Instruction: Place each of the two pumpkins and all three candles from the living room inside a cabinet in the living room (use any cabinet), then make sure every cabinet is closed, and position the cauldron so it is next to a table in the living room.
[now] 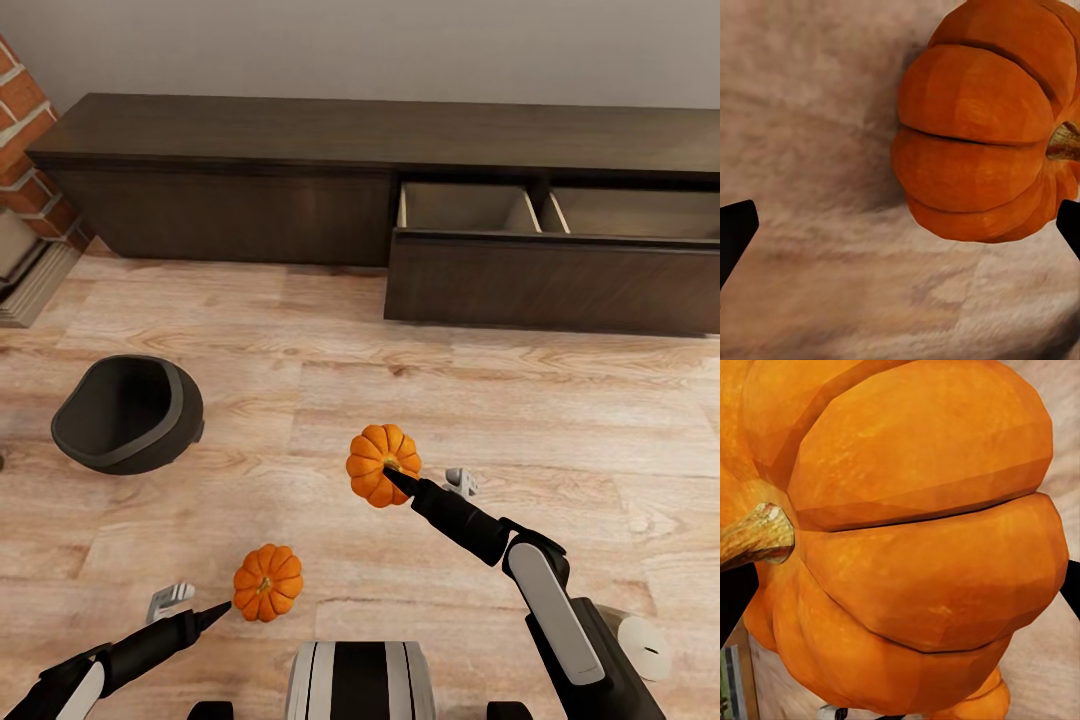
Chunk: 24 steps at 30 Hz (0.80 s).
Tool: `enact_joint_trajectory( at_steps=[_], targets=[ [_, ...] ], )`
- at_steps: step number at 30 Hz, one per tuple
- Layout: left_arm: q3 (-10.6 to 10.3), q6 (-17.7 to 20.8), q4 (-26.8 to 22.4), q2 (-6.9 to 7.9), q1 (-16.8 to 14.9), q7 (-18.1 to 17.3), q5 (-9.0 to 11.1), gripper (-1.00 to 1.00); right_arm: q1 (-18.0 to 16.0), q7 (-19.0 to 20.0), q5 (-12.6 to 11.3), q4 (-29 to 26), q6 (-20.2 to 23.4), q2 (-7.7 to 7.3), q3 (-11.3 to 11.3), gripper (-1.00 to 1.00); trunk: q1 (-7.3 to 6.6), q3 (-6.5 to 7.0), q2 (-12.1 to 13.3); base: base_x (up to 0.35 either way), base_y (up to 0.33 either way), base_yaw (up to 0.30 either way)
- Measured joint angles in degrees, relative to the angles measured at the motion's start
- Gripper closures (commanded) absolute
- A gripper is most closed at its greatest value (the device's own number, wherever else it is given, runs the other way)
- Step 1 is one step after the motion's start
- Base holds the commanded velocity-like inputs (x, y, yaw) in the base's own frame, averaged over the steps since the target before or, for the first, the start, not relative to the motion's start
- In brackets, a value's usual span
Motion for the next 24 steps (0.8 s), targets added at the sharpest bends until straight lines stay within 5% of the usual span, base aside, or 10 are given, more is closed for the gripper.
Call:
enact_joint_trajectory(
  at_steps=[10,24],
  targets=[
    [0.00,-0.05,0.00,-0.09,0.00,-0.02,-0.01,-1.00,0.02,0.00,0.13,0.01,-0.03,0.04,0.00,1.00,0.16,-1.32,-0.08,0.000,0.000,0.000],
    [-0.04,0.03,-0.50,-0.26,0.00,0.00,0.01,-1.00,0.02,0.00,0.10,0.05,-0.04,0.26,0.08,1.00,0.16,-1.33,-0.08,0.003,-0.026,0.000]
  ],
)
